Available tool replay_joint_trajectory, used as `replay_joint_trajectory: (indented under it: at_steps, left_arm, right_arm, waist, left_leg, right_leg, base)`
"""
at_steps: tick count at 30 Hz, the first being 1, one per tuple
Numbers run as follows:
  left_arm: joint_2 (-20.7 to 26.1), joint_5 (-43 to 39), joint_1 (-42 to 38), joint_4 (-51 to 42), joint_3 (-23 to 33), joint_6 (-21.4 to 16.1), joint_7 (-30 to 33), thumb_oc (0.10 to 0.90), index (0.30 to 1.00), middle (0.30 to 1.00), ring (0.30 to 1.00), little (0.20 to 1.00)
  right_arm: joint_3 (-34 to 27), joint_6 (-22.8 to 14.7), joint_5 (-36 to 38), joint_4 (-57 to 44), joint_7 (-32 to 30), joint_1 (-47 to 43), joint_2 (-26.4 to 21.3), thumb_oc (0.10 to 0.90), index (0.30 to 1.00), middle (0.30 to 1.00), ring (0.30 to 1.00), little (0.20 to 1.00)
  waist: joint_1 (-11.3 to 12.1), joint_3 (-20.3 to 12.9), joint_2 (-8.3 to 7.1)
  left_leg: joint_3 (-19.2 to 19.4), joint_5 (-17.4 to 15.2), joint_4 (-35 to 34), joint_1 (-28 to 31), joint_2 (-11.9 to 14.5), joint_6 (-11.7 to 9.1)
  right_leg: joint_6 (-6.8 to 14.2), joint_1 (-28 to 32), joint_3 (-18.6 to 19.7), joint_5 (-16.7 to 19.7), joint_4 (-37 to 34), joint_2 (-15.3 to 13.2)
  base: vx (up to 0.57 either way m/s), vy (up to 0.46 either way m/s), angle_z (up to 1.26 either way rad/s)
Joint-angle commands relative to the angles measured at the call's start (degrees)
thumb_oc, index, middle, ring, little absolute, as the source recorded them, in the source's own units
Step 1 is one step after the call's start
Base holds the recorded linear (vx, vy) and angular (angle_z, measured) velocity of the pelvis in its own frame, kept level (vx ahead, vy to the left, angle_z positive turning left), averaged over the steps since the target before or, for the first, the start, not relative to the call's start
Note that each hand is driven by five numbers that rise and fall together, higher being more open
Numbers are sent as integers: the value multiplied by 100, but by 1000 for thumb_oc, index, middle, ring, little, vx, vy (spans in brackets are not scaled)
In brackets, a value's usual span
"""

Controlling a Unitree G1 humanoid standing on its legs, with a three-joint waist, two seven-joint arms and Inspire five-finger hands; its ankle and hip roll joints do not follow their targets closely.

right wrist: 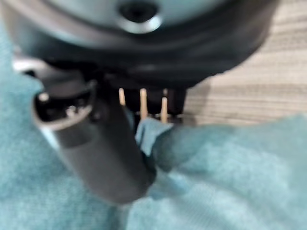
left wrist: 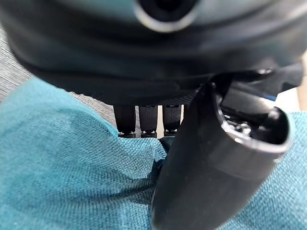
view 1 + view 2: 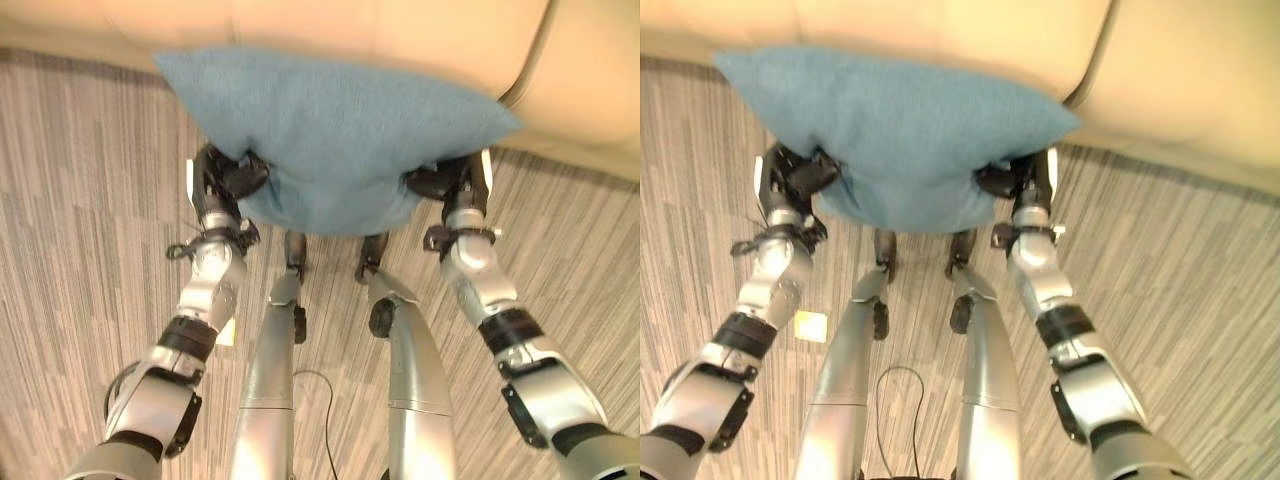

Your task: Pick up all the scattered cushions and arrange them neatly on the sofa.

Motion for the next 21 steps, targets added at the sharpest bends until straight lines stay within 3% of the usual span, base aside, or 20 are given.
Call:
replay_joint_trajectory:
  at_steps: [1, 3, 5, 6, 7, 8, 10, 13, 19, 21]
  left_arm:
    - [-727, 662, 40, -912, -605, -665, -720, 400, 300, 300, 300, 300]
    - [-812, 643, 654, -1080, -553, -653, -799, 400, 300, 300, 300, 300]
    - [-844, 632, 860, -1160, -522, -657, -815, 400, 300, 300, 300, 300]
    - [-795, 640, 1271, -1312, -500, -638, -921, 400, 300, 300, 300, 300]
    - [-800, 640, 1285, -1312, -499, -636, -919, 400, 300, 300, 300, 300]
    - [-740, 686, 1433, -1396, -485, -619, -949, 400, 300, 300, 300, 300]
    - [-666, 687, 1913, -1582, -402, -572, -1065, 400, 300, 300, 300, 300]
    - [-587, 725, 2198, -1666, -389, -492, -1152, 400, 300, 300, 300, 300]
    - [-389, 1074, 2757, -1903, -192, -300, -1261, 400, 300, 300, 300, 300]
    - [-389, 1078, 2841, -1924, -148, -270, -1265, 400, 300, 300, 300, 300]
  right_arm:
    - [498, -746, -622, -1016, 522, 44, 648, 400, 300, 300, 300, 300]
    - [511, -678, -842, -1310, 640, 738, 677, 400, 300, 300, 300, 300]
    - [503, -669, -894, -1449, 668, 999, 671, 400, 300, 300, 300, 300]
    - [462, -629, -993, -1653, 746, 1430, 678, 400, 300, 300, 300, 300]
    - [470, -626, -993, -1654, 748, 1443, 677, 400, 300, 300, 300, 300]
    - [412, -609, -1026, -1710, 776, 1618, 650, 400, 300, 300, 300, 300]
    - [277, -543, -1218, -1877, 878, 2082, 484, 400, 300, 300, 300, 300]
    - [186, -472, -1371, -1943, 952, 2379, 361, 400, 300, 300, 300, 300]
    - [-209, -317, -1606, -2275, 1140, 3032, 163, 400, 300, 300, 300, 300]
    - [-246, -291, -1628, -2306, 1151, 3108, 157, 400, 300, 300, 300, 300]
  waist:
    - [67, -855, 197]
    - [107, -956, 173]
    - [119, -952, 169]
    - [153, -1011, 179]
    - [135, -1020, 158]
    - [162, -1012, 178]
    - [157, -1124, 149]
    - [140, -1253, 135]
    - [91, -1832, 119]
    - [106, -1873, 104]
  left_leg:
    - [-33, -140, -631, 287, 7, -16]
    - [-109, -22, -1053, 1121, 23, -114]
    - [-124, 27, -1208, 1479, 34, -158]
    - [-136, 271, -1530, 2007, 109, -192]
    - [-152, 110, -1526, 2107, 96, -221]
    - [-137, 299, -1638, 2302, 118, -217]
    - [-122, 326, -1933, 3125, 173, -265]
    - [-82, 362, -2139, 3597, 196, -286]
    - [27, 462, -2779, 4678, 226, -348]
    - [31, 458, -2829, 4809, 226, -339]
  right_leg:
    - [491, 685, 93, -965, 54, 259]
    - [482, 1518, -23, -939, -392, 294]
    - [475, 1867, -74, -924, -565, 305]
    - [434, 2449, -222, -731, -955, 332]
    - [474, 2526, -168, -897, -918, 329]
    - [431, 2779, -269, -722, -1119, 356]
    - [449, 3700, -361, -689, -1561, 423]
    - [463, 4230, -390, -663, -1847, 486]
    - [525, 5395, -360, -599, -2527, 669]
    - [523, 5520, -338, -598, -2588, 689]
  base:
    - [-24, -77, -1]
    - [-4, -118, 4]
    - [-2, -99, 12]
    - [64, -106, 16]
    - [14, -53, 16]
    - [52, -34, 16]
    - [41, -42, 6]
    - [82, -27, 4]
    - [115, -23, 2]
    - [104, -35, -1]
